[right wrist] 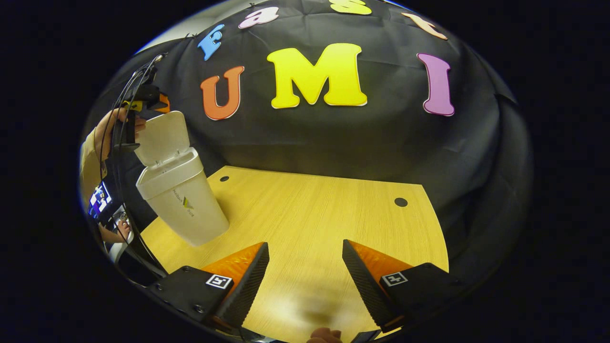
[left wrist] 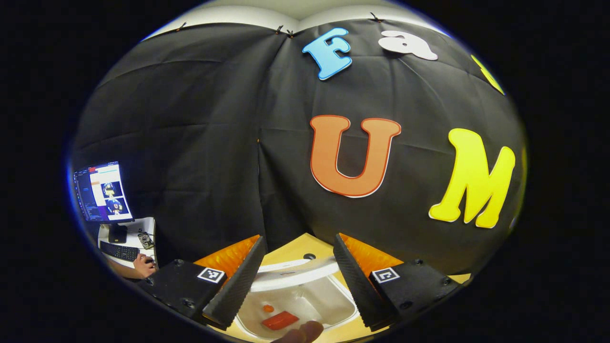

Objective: Press the lid of the desktop garbage bin to open it, pick up the crumpled paper on the desktop and throw it into the bin, then pick up the pop can on the desktop and drop it into the bin, and finally close the garbage bin lid.

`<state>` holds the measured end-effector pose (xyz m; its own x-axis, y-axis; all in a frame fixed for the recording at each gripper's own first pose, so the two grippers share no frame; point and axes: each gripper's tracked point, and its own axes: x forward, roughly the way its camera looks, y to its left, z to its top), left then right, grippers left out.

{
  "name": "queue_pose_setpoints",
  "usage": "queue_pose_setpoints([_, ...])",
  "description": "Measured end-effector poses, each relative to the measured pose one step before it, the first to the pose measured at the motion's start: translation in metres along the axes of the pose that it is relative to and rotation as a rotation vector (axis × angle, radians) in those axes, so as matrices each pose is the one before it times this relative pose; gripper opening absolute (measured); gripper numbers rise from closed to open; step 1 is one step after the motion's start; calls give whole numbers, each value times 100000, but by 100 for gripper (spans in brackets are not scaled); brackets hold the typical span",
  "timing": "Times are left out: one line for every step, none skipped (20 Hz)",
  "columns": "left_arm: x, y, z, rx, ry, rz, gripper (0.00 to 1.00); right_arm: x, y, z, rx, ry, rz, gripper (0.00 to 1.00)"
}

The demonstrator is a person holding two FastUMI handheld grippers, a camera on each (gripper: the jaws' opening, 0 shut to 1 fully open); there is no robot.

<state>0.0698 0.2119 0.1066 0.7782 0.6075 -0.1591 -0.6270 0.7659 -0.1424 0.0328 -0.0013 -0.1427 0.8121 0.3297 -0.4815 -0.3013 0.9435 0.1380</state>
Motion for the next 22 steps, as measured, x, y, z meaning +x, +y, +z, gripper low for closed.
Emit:
queue_pose_setpoints([-492,-210,-1349,-461,2315,610,96,57,147,-347,-707,302,1074,98])
queue_pose_setpoints([-334,-86,-1452,-39,2426,1140,96,109,-38,-202,-444,397,443,98])
queue_pose_setpoints([-254,-60,-1356,180,2501,1082,96,88,-65,-271,127,399,418,97])
queue_pose_setpoints([3,-81,-1252,346,2171,839,98,108,-56,-56,804,249,459,97])
queue_pose_setpoints([110,-89,-1235,786,2179,536,99,105,-51,-49,1124,28,611,97])
queue_pose_setpoints([76,67,-1162,712,2311,795,98,152,-187,-6,1101,94,241,97])
queue_pose_setpoints([93,-151,-1018,370,2136,159,99,225,-169,-124,1064,464,394,97])
queue_pose_setpoints([173,24,-632,719,1264,423,99,283,-130,-149,870,550,461,97])
queue_pose_setpoints([135,-111,-485,761,607,280,99,235,-341,-176,704,722,-47,97])
queue_pose_setpoints([116,-41,-446,716,970,362,99,339,-172,-44,599,668,261,97])
queue_pose_setpoints([132,-58,-463,1087,692,-428,99,306,-57,7,543,544,584,98])
queue_pose_setpoints([113,81,-457,714,966,362,99,337,-129,-75,240,482,644,97])
queue_pose_setpoints([120,24,-569,236,1200,329,98,261,-418,44,163,259,-262,97])
queue_pose_setpoints([-43,-105,-621,98,1689,618,97,325,-341,198,499,188,-156,98])
queue_pose_setpoints([42,-121,-932,-252,2767,447,98,189,-270,4,572,170,128,98])
queue_pose_setpoints([-306,-212,-179,195,-906,602,98,114,-294,122,243,59,-64,98])
queue_pose_setpoints([471,-213,300,940,-745,616,100,221,-315,61,-4,31,-226,98])
queue_pose_setpoints([-37,177,-192,-178,1081,655,98,206,-286,-12,-57,223,-159,98])
queue_pose_setpoints([64,-100,-95,-1192,-277,281,98,103,-234,-119,163,372,-33,98])
queue_pose_setpoints([94,119,-251,-1215,-382,314,98,248,-184,-194,242,695,52,98])
queue_pose_setpoints([114,10,132,-123,-392,359,98,79,-119,-250,242,694,10,98])
queue_pose_setpoints([106,52,-277,-93,593,491,98,153,-122,-223,361,422,-20,97])
